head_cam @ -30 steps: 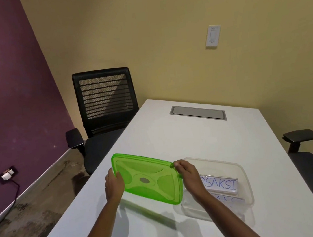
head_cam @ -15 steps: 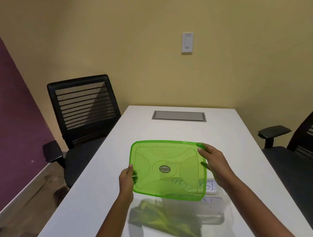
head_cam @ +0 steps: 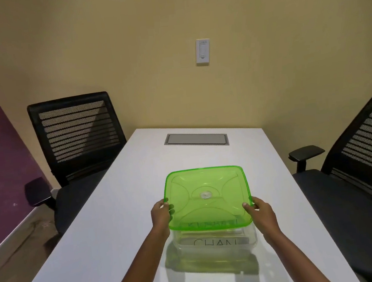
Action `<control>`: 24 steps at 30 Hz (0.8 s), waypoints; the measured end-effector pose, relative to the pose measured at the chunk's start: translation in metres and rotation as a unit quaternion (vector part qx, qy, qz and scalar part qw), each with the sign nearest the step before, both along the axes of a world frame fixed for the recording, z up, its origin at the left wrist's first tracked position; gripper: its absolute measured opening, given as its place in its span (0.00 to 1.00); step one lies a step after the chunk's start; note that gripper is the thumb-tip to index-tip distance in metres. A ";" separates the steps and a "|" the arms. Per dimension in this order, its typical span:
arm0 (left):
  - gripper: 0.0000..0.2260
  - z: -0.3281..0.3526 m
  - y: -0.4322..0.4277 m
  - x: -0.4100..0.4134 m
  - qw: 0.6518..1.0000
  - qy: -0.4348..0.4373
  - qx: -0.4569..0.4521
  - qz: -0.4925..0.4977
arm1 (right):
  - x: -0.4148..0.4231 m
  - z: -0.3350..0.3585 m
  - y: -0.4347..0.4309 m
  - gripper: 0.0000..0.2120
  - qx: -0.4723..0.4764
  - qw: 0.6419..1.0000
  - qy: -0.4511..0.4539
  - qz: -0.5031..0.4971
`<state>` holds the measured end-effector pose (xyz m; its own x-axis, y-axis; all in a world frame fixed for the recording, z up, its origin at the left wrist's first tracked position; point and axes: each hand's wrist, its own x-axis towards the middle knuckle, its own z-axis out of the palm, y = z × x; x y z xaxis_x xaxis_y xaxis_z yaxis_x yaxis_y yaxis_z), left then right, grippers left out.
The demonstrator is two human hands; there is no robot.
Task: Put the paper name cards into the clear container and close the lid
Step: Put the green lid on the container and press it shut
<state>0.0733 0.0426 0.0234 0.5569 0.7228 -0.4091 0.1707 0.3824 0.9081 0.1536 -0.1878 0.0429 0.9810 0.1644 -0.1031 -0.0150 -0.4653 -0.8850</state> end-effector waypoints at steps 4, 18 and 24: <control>0.16 -0.015 -0.004 0.001 0.993 0.073 0.085 -0.038 | 0.002 -0.016 -0.007 0.15 -0.029 0.999 0.019 -0.004; 0.11 -0.045 -0.008 0.001 0.943 0.226 0.217 -0.107 | 0.007 -0.051 -0.009 0.20 -0.086 0.994 0.065 -0.032; 0.13 -0.046 -0.007 0.002 0.923 0.261 0.247 -0.139 | 0.011 -0.056 -0.011 0.21 -0.091 0.993 0.064 -0.039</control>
<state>0.0753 0.0360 -0.0226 0.5689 0.7522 -0.3323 0.6628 -0.1802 0.7268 0.1642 -0.1989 -0.0130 0.9669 0.0566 -0.2488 -0.1637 -0.6105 -0.7749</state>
